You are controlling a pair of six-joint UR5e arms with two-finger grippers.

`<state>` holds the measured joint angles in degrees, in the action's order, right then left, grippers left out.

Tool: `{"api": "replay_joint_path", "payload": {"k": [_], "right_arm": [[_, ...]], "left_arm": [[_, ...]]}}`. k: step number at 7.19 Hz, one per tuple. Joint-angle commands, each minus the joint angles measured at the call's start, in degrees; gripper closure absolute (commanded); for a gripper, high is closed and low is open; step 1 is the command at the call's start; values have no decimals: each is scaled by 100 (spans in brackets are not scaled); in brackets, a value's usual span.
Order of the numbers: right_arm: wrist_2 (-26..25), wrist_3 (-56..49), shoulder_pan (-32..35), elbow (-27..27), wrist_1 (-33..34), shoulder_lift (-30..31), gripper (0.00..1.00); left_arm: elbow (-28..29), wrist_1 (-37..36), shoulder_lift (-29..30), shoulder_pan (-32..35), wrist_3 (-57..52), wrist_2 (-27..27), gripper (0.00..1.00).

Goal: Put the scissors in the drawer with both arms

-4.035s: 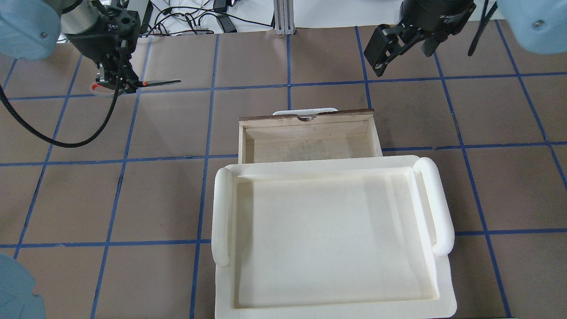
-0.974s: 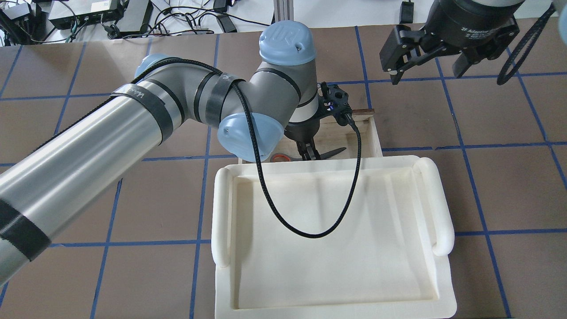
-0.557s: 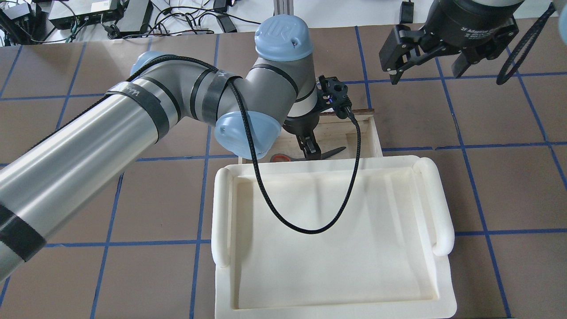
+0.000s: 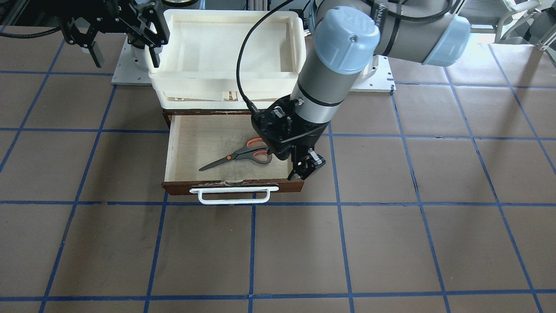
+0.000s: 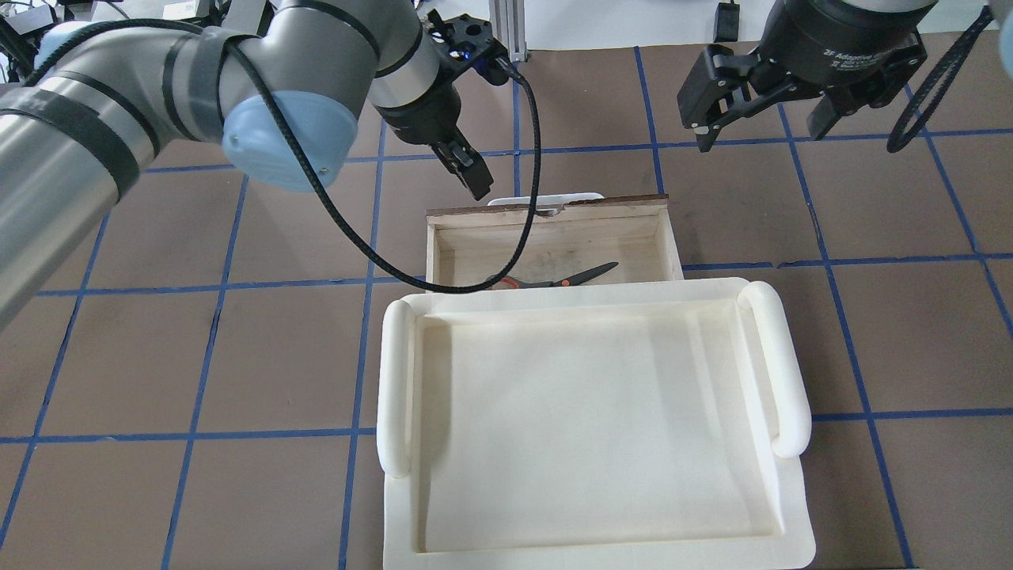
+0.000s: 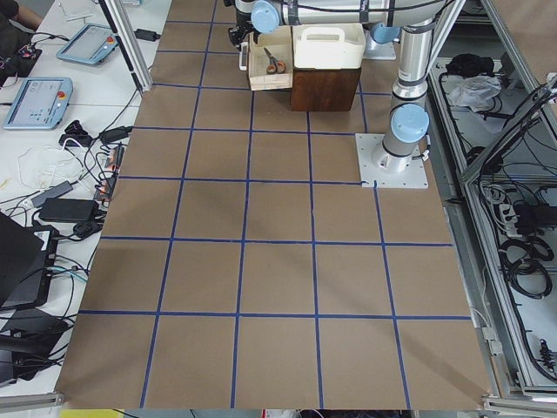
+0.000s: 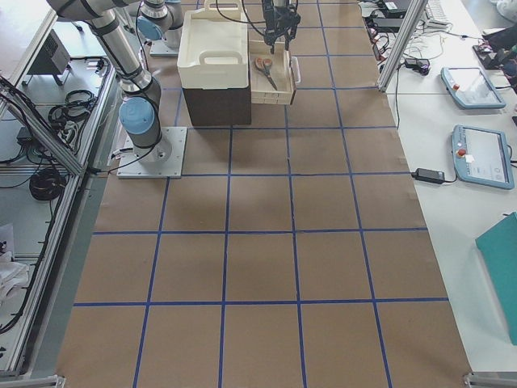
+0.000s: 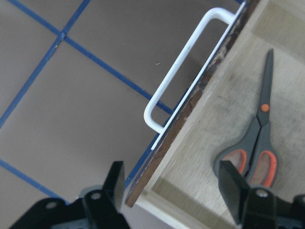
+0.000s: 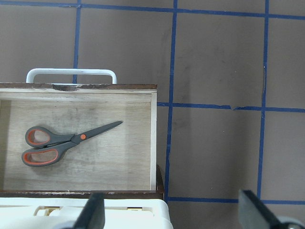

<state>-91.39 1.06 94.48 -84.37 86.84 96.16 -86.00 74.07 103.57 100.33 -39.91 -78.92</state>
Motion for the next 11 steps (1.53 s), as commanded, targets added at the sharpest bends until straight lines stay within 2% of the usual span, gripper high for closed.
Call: {"api": "replay_joint_path", "payload": {"k": [1,3,4,5,7,8,11], "right_arm": [[-2,0,0,0,8,0,0],[7,0,0,0,17,0,0],[7,9,0,0,8,0,0],[7,9,0,0,8,-9,0],[7,9,0,0,8,0,0],[7,9,0,0,8,0,0],[7,9,0,0,8,0,0]], "left_arm": [[145,763,-318,-793,115,-420,20],[76,1204,-477,-1505,910,-379,20],[84,1258,-591,-1517,1994,-431,20],[75,1267,-749,-1404,2579,-545,19],[119,1486,-1004,-1253,3180,-1088,16],[84,1757,-1136,-1166,3565,-1126,16],[93,1751,-1373,-1104,3701,-609,15]]}}
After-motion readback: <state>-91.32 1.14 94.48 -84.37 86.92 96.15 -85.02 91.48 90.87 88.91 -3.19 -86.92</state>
